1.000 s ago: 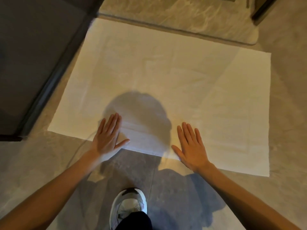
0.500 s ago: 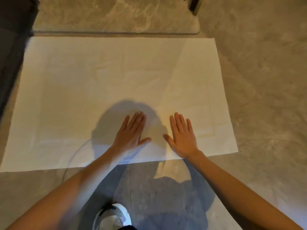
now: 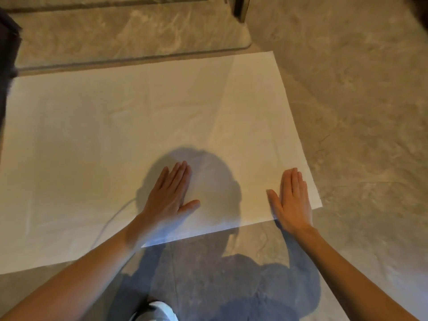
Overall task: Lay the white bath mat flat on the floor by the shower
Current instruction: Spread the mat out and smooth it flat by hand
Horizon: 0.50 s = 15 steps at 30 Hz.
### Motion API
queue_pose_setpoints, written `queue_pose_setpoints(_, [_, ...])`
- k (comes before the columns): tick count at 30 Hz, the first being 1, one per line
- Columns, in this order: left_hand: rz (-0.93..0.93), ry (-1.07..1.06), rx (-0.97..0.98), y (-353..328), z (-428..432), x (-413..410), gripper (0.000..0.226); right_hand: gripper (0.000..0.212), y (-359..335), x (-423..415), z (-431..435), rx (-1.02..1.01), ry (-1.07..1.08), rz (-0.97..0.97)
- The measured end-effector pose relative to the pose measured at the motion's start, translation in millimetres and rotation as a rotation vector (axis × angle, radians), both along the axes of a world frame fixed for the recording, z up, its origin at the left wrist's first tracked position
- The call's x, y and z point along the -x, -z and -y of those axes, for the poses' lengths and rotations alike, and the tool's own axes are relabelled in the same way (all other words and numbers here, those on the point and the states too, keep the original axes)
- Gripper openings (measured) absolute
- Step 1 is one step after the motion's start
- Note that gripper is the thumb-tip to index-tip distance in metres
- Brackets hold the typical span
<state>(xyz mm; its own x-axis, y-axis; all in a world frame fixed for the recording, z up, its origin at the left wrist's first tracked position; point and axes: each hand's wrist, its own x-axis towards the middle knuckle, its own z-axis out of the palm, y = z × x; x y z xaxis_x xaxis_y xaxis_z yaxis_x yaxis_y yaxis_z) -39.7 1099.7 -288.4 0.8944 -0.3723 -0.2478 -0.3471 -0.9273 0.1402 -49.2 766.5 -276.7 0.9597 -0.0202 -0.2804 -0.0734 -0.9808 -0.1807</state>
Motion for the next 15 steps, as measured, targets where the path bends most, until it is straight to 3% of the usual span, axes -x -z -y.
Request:
queue_pose_setpoints(6, [0.006, 0.019, 0.039, -7.3, 37.9, -56.1, 0.086, 0.083, -8.8, -45.2, -33.5, -0.041, -0.150, 0.023])
queue_pose_setpoints(15, [0.030, 0.024, 0.008, 6.3, 50.8, -63.6, 0.087, 0.083, 10.2, -16.8, 20.2, 0.030, -0.052, -0.041])
